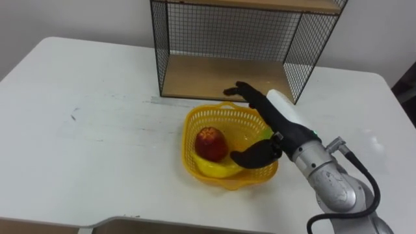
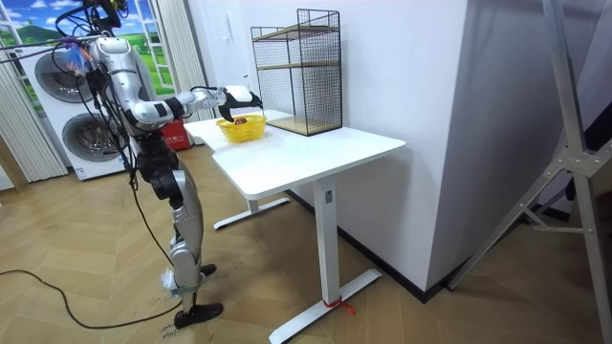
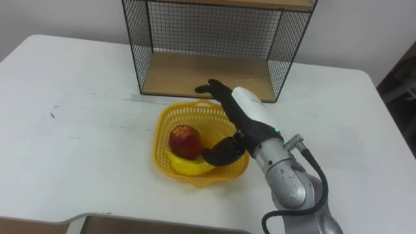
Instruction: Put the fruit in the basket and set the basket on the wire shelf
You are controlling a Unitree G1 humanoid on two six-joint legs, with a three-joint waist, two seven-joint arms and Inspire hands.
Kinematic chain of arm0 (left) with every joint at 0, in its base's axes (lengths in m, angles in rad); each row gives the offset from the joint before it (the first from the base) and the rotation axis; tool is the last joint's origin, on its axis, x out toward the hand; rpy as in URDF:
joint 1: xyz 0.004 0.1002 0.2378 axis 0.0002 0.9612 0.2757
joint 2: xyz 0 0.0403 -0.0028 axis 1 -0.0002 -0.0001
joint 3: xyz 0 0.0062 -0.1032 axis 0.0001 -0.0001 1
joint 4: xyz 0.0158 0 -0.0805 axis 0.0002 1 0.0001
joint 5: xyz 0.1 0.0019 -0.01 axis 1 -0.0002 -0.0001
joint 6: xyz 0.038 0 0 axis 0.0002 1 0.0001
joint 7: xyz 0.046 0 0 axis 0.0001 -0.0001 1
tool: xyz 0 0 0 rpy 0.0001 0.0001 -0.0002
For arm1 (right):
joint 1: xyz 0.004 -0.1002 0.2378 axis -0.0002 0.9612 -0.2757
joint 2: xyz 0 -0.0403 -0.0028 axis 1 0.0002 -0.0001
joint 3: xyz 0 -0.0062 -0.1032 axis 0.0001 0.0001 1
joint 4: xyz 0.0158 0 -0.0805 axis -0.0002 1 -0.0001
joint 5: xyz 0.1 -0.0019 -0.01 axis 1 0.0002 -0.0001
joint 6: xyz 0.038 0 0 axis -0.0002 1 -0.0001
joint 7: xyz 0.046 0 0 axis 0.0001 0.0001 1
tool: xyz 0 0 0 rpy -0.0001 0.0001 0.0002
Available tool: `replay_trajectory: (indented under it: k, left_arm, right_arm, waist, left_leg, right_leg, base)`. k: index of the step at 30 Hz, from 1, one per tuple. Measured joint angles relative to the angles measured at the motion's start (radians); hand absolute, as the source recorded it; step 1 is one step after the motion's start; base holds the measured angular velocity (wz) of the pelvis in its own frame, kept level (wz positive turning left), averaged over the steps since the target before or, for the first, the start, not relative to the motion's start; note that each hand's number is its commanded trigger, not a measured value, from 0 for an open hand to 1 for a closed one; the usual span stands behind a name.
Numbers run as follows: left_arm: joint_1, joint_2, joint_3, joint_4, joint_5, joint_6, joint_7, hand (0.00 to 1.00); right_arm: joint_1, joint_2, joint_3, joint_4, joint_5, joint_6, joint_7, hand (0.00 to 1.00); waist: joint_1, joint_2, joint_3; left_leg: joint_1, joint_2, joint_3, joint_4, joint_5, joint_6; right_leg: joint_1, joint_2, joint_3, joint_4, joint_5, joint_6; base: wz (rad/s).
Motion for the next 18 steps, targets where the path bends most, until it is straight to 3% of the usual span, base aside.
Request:
replay_trajectory:
  k: [18]
  left_arm:
    - [0.001,0.000,0.002,0.007,0.001,0.000,0.001,0.00]
  right_arm:
    - [0.000,0.000,0.000,0.000,0.000,0.000,0.000,0.00]
  waist:
    - [0.001,0.000,-0.0009]
  left_leg:
    - [0.001,0.000,-0.001,0.002,0.000,0.000]
  right_leg:
    - [0.000,0.000,0.002,0.002,0.000,0.000]
  base:
    - [0.00]
